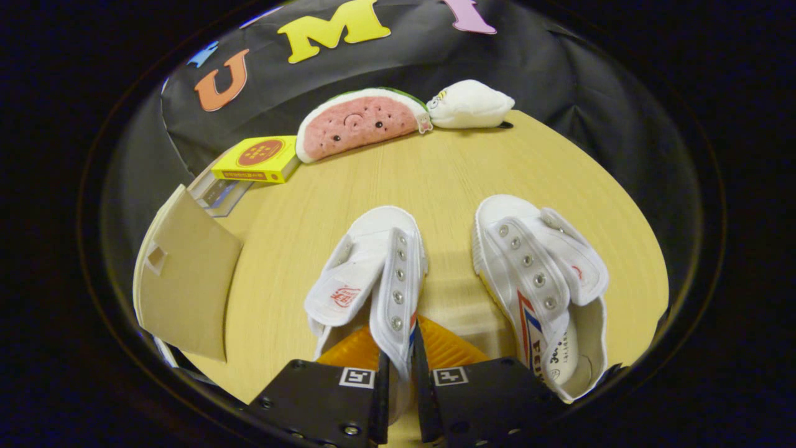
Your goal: Open the storage box then place both shoes into the box .Put the left shoe in first, then the right shoe, with the right side of both shoes facing outward in a uniform manner.
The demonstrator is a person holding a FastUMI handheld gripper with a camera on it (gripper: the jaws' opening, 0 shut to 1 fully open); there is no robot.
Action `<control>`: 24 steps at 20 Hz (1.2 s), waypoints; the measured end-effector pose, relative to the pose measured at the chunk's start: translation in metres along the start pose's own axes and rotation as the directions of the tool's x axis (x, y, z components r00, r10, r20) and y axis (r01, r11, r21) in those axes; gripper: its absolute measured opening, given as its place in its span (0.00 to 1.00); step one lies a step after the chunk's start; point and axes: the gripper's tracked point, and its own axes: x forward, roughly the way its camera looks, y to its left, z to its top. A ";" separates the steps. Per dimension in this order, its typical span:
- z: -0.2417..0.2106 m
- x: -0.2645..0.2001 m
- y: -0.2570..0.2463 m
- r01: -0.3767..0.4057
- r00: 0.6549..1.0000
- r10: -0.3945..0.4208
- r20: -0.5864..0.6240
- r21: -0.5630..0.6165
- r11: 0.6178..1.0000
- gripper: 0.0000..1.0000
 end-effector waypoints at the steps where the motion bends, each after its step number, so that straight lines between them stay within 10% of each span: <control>1: 0.000 0.000 0.000 0.005 1.000 -0.005 -0.009 0.003 1.000 0.19; 7: 0.006 -0.003 -0.004 0.038 0.998 -0.033 -0.055 0.089 0.995 0.00; 24: 0.031 -0.085 0.064 -0.045 0.995 0.070 -0.076 0.290 0.956 0.00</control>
